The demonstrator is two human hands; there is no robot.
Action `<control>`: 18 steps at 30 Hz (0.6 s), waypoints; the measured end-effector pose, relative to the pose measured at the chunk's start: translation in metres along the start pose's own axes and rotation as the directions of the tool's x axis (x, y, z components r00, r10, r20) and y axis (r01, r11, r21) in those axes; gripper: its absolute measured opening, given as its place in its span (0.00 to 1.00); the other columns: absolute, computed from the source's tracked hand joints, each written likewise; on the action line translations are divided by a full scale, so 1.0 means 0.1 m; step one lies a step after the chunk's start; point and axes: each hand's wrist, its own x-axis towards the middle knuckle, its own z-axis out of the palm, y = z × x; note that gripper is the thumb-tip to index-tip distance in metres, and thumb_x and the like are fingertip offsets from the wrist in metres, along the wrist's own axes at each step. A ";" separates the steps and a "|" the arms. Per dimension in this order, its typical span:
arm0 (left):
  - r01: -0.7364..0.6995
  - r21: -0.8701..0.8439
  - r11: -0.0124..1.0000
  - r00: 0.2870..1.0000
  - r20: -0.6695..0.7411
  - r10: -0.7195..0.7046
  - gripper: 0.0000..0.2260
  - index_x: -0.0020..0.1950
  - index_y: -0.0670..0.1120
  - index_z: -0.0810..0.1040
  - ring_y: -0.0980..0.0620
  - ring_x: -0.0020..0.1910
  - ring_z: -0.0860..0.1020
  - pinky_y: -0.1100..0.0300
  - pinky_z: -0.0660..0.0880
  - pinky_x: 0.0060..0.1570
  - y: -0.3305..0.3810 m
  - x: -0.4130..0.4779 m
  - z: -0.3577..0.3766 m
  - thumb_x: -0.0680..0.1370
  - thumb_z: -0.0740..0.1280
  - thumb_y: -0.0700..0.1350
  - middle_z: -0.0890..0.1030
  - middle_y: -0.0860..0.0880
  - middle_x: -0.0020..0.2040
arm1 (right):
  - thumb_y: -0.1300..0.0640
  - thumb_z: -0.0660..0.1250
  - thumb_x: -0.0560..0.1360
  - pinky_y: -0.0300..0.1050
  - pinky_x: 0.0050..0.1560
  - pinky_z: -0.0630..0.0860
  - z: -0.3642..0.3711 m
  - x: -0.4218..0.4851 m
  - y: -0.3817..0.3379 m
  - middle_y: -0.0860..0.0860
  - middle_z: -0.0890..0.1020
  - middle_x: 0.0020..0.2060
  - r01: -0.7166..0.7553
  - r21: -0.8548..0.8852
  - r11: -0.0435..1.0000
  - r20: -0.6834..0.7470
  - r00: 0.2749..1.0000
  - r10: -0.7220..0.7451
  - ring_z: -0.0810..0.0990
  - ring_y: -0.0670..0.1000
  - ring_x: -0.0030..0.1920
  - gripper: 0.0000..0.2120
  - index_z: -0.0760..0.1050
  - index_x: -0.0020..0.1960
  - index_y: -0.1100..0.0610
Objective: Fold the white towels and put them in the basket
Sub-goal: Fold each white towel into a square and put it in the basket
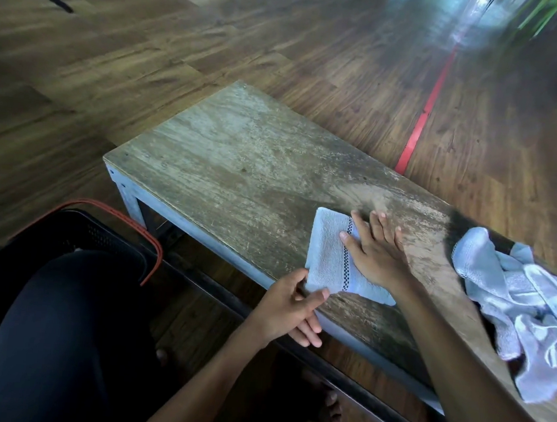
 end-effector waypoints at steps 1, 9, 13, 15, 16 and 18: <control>0.006 -0.005 1.000 1.000 0.005 -0.006 0.14 0.60 0.48 0.70 0.43 0.32 0.83 0.58 0.78 0.28 0.00 0.00 0.00 0.78 0.65 0.53 0.83 0.38 0.38 | 0.33 0.39 0.77 0.51 0.73 0.31 0.00 0.00 0.00 0.52 0.40 0.78 -0.002 -0.004 1.000 0.000 1.000 0.002 0.32 0.48 0.75 0.31 0.39 0.77 0.42; -0.012 -0.031 0.999 0.995 -0.104 0.009 0.14 0.57 0.42 0.71 0.47 0.29 0.82 0.60 0.78 0.26 -0.01 -0.02 -0.02 0.79 0.65 0.50 0.82 0.40 0.33 | 0.32 0.38 0.76 0.52 0.74 0.32 0.02 -0.01 0.02 0.51 0.41 0.78 -0.004 -0.015 1.000 -0.025 1.000 0.003 0.33 0.48 0.75 0.32 0.39 0.77 0.41; -0.045 -0.063 0.997 0.976 -0.213 0.030 0.14 0.56 0.41 0.70 0.43 0.31 0.83 0.58 0.78 0.26 -0.01 -0.04 0.05 0.78 0.67 0.48 0.82 0.39 0.34 | 0.32 0.38 0.76 0.53 0.74 0.32 0.01 -0.01 0.00 0.51 0.41 0.78 -0.011 -0.010 1.000 -0.031 0.999 0.011 0.33 0.48 0.76 0.32 0.40 0.77 0.42; -0.083 -0.114 0.990 0.945 -0.324 0.042 0.15 0.54 0.41 0.67 0.40 0.31 0.82 0.57 0.77 0.26 -0.04 -0.07 0.05 0.75 0.70 0.45 0.82 0.38 0.35 | 0.32 0.39 0.76 0.53 0.74 0.32 0.00 -0.03 0.00 0.52 0.40 0.78 -0.009 0.002 1.000 -0.018 1.000 0.009 0.33 0.49 0.75 0.32 0.39 0.77 0.42; -0.099 -0.123 0.987 0.926 -0.375 0.046 0.16 0.52 0.42 0.65 0.40 0.30 0.82 0.57 0.76 0.26 -0.04 -0.11 0.03 0.74 0.72 0.44 0.82 0.39 0.35 | 0.33 0.39 0.77 0.53 0.74 0.32 0.00 -0.04 0.00 0.52 0.39 0.77 0.002 0.018 1.000 -0.009 1.000 -0.002 0.32 0.49 0.75 0.32 0.39 0.77 0.42; -0.119 -0.075 0.990 0.900 -0.429 0.076 0.18 0.50 0.44 0.65 0.42 0.27 0.80 0.57 0.74 0.25 0.01 -0.18 -0.03 0.72 0.74 0.43 0.81 0.42 0.33 | 0.34 0.41 0.78 0.53 0.73 0.31 -0.05 -0.09 0.01 0.51 0.39 0.77 0.038 0.124 0.992 -0.008 0.999 -0.037 0.31 0.47 0.75 0.31 0.38 0.77 0.42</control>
